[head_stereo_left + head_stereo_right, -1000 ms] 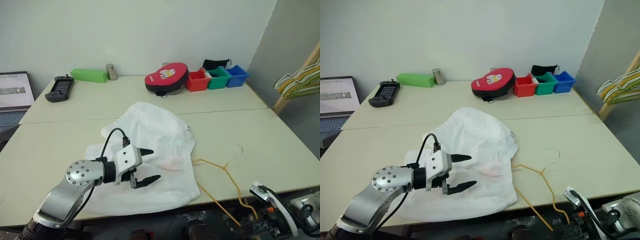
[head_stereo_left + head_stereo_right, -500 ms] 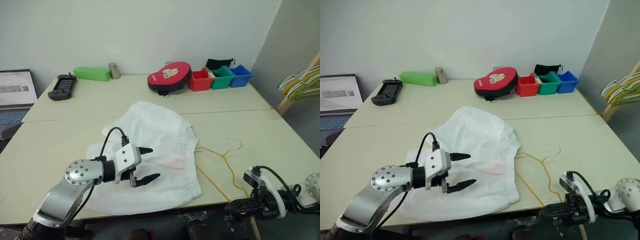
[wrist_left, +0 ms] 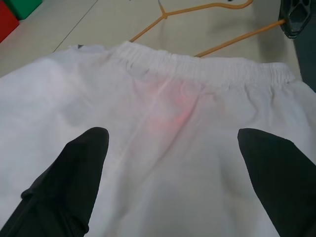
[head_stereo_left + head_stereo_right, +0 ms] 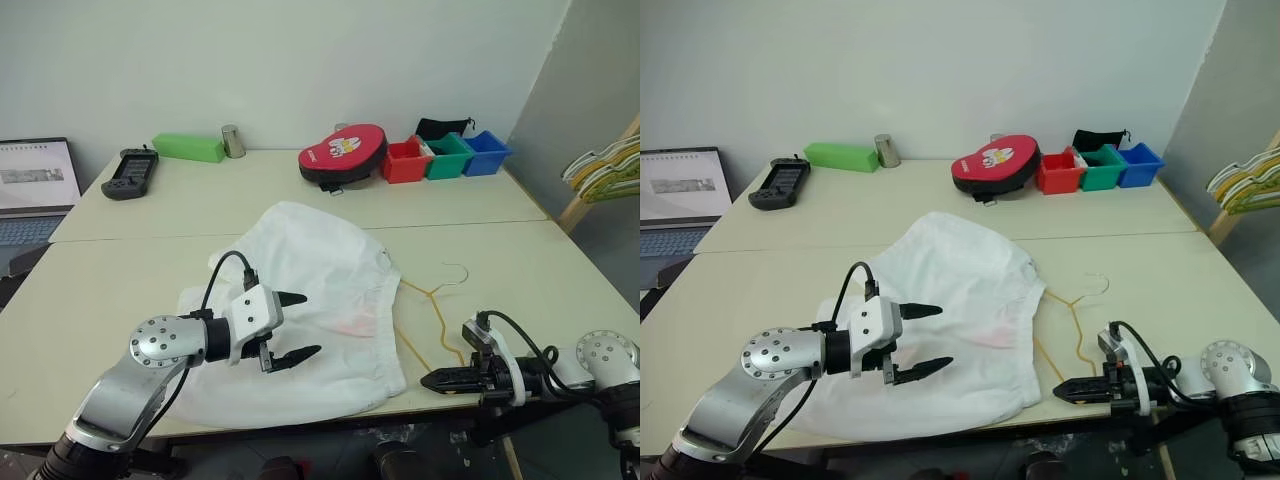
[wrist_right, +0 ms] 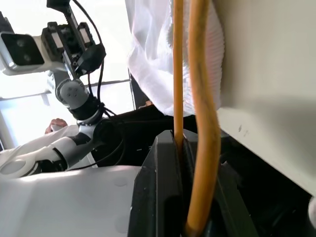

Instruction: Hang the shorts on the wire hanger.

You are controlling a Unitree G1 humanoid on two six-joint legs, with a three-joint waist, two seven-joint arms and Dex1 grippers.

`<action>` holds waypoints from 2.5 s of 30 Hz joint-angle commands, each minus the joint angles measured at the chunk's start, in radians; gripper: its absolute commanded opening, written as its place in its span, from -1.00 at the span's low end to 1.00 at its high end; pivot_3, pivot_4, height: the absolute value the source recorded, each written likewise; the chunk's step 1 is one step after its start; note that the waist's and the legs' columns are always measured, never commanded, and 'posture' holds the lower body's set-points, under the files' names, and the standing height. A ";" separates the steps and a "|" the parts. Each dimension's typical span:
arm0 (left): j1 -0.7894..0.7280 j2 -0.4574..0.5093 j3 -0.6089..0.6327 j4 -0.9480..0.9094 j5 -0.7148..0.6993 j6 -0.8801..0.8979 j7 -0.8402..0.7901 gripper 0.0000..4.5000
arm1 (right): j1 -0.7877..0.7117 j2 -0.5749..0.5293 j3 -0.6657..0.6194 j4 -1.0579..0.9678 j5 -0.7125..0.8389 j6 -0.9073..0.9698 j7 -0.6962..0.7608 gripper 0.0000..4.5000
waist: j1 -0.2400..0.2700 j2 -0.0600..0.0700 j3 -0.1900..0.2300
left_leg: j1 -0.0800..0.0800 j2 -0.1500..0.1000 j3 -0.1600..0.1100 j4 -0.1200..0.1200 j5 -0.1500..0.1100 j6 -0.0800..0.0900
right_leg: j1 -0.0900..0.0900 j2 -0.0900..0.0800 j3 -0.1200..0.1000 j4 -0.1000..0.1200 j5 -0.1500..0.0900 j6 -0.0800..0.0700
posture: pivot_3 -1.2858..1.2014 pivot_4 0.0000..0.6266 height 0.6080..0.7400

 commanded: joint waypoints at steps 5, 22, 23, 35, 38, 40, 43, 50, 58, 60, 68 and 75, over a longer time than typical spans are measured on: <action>-0.003 0.003 0.024 -0.022 -0.002 -0.018 0.002 0.99 | -0.098 0.082 -0.140 0.033 -0.072 -0.042 -0.082 -1.00 | 0.000 0.003 -0.004 | 0.000 0.000 0.000 0.001 0.000 0.000 | 0.000 0.000 0.000 0.000 0.001 0.001 | 0.03 -0.98 1.00; -0.753 0.181 0.104 0.450 -0.135 0.102 -0.276 0.99 | -0.429 0.035 0.314 -0.222 -0.957 -0.848 -0.017 -1.00 | -0.002 0.006 -0.014 | -0.013 -0.001 0.000 0.006 0.001 0.000 | -0.016 0.001 -0.001 0.009 0.001 0.002 | 0.03 -1.00 1.00; -0.809 0.189 0.075 0.539 -0.079 0.030 -0.308 0.99 | -0.439 0.041 0.348 -0.194 -1.037 -0.933 -0.028 -1.00 | -0.002 0.008 -0.017 | -0.013 -0.001 0.000 0.005 0.001 0.000 | -0.016 0.001 -0.001 0.009 0.001 0.002 | 0.03 -1.00 1.00; -1.120 0.058 -0.123 1.193 0.259 -0.537 -0.457 0.99 | -0.452 0.102 0.406 -0.208 -1.347 -1.226 -0.001 -1.00 | 0.002 0.008 -0.019 | -0.027 -0.002 -0.001 0.006 0.001 0.000 | -0.031 0.001 -0.001 0.018 0.002 -0.005 | 0.03 -1.00 1.00; -1.172 0.009 -0.133 1.303 0.297 -0.610 -0.455 0.99 | -0.449 0.117 0.402 -0.231 -1.381 -1.229 0.003 -1.00 | 0.003 0.008 -0.019 | -0.027 -0.002 -0.002 0.009 0.001 0.000 | -0.031 0.001 -0.002 0.019 0.002 -0.005 | 0.01 -1.00 1.00; -1.192 -0.012 -0.148 1.358 0.324 -0.649 -0.478 0.99 | -0.450 0.141 0.388 -0.256 -1.386 -1.196 0.002 -1.00 | 0.001 0.008 -0.019 | -0.028 -0.002 -0.001 0.012 0.001 0.000 | -0.031 0.001 -0.002 0.020 0.002 -0.005 | 0.00 -1.00 1.00; -1.211 -0.033 -0.162 1.420 0.362 -0.713 -0.476 0.99 | -0.450 0.155 0.390 -0.282 -1.413 -1.190 0.006 -1.00 | -0.006 0.008 -0.019 | -0.028 -0.002 -0.001 0.015 0.001 0.001 | -0.032 0.001 0.000 0.025 0.002 -0.005 | -0.01 -0.99 1.00; -1.203 -0.046 -0.228 1.503 0.502 -0.874 -0.427 0.83 | -0.458 0.183 0.394 -0.354 -1.481 -1.166 0.010 -1.00 | -0.021 0.008 -0.019 | -0.026 -0.002 -0.002 0.017 0.001 0.001 | -0.032 0.002 -0.001 0.032 0.001 -0.004 | -0.01 -0.99 1.00; -1.223 -0.084 -0.209 1.545 0.525 -0.911 -0.362 0.17 | -0.455 0.182 0.409 -0.376 -1.551 -1.184 0.034 -1.00 | -0.029 0.008 -0.019 | -0.026 -0.002 -0.002 0.019 0.001 0.001 | -0.031 0.002 0.000 0.032 0.001 -0.004 | -0.02 -1.00 1.00; -1.226 -0.085 -0.211 1.548 0.535 -0.920 -0.349 0.02 | -0.453 0.186 0.405 -0.376 -1.561 -1.188 0.039 -1.00 | -0.031 0.008 -0.019 | -0.026 -0.002 -0.002 0.019 0.001 0.001 | -0.032 0.002 -0.001 0.033 0.001 -0.005 | -0.02 -1.00 1.00; -1.218 -0.085 -0.210 1.540 0.541 -0.925 -0.341 -0.70 | -0.445 0.204 0.400 -0.379 -1.578 -1.188 0.053 -1.00 | -0.044 0.008 -0.019 | -0.026 -0.002 -0.003 0.019 0.001 0.001 | -0.031 0.002 -0.001 0.033 0.002 -0.005 | -0.02 -1.00 1.00; -1.213 -0.080 -0.210 1.543 0.559 -0.956 -0.333 -0.99 | -0.438 0.212 0.390 -0.384 -1.580 -1.178 0.070 -1.00 | -0.055 0.008 -0.019 | -0.026 -0.002 -0.003 0.019 0.001 0.001 | -0.031 0.002 -0.001 0.033 0.002 -0.005 | -0.02 -1.00 1.00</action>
